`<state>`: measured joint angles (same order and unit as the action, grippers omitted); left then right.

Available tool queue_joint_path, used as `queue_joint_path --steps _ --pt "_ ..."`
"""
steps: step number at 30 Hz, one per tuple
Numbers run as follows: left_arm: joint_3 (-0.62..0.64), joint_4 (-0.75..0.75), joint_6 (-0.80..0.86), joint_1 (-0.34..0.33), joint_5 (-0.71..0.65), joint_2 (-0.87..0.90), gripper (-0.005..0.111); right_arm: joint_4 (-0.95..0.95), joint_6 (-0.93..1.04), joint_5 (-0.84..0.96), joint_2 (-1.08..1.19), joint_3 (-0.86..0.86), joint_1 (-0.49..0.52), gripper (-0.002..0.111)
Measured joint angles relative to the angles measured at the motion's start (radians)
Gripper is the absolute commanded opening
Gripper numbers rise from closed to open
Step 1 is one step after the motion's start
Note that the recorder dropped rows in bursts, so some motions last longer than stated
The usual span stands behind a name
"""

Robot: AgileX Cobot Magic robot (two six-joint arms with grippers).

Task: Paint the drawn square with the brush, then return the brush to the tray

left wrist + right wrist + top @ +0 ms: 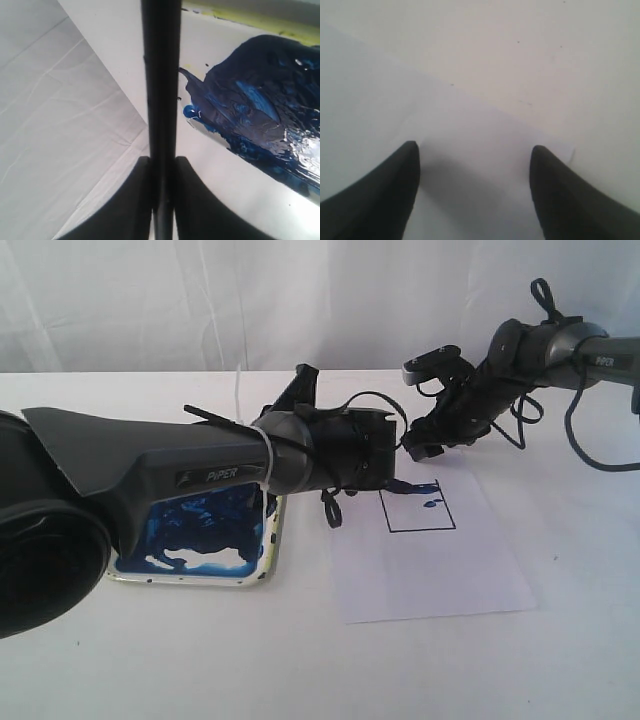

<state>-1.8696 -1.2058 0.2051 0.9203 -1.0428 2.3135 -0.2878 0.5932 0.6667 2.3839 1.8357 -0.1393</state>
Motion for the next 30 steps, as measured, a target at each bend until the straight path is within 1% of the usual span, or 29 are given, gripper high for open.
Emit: queue_joint_path --steps 12,30 --pt "0.000 -0.042 0.006 0.000 -0.077 0.000 0.000 0.000 0.000 -0.002 0.000 0.000 0.000 0.060" --pt "0.000 -0.142 0.006 0.000 -0.079 0.000 0.000 0.000 0.000 -0.003 0.000 0.000 0.000 0.060"
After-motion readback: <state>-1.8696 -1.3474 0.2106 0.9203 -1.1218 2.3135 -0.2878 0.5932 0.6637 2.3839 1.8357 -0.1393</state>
